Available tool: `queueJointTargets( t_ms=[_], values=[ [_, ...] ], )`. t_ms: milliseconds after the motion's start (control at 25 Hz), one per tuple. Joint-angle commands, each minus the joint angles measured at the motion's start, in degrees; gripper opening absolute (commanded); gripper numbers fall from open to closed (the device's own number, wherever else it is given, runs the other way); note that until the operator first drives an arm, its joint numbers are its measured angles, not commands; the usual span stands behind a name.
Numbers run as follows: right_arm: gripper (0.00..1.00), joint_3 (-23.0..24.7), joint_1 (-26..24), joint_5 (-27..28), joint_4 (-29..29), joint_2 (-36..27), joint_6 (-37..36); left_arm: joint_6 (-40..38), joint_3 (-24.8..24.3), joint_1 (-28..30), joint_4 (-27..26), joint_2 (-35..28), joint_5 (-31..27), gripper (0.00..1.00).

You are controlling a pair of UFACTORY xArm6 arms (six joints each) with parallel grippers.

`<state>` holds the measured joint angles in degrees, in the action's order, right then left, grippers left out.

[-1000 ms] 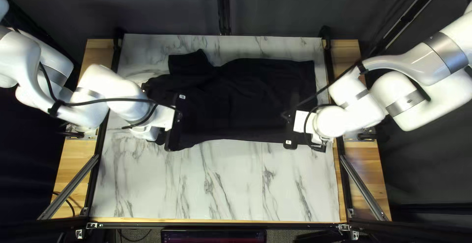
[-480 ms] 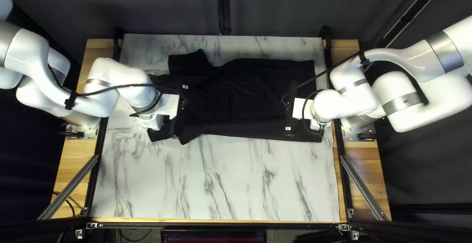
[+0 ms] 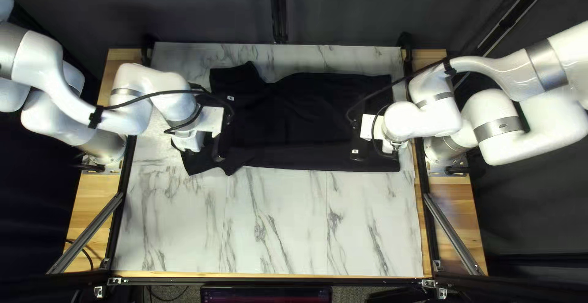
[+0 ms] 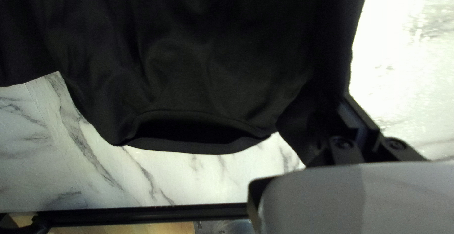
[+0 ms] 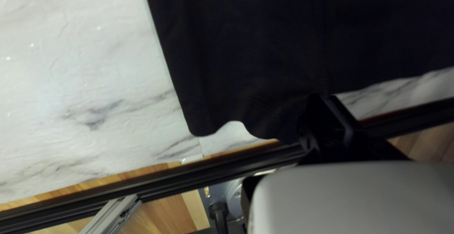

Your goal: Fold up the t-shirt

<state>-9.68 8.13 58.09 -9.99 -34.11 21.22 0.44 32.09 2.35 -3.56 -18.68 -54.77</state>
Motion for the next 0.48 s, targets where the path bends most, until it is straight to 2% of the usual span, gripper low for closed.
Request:
queueJointTargets(
  t_ms=[40,280,480],
  values=[
    [0.0,-0.5,-1.0,-1.6,-0.5,1.8,-1.2,1.2,-0.7,-1.0,-0.6,0.3,0.8,0.01],
    [0.0,-0.2,-0.8,-2.0,-0.5,1.8,-1.2,2.1,-1.6,-2.3,-0.9,0.3,1.6,0.01],
    [0.0,2.0,-0.3,-0.8,0.3,-1.6,-0.5,2.3,-1.9,-2.7,-1.0,0.1,1.6,0.01]
  ],
)
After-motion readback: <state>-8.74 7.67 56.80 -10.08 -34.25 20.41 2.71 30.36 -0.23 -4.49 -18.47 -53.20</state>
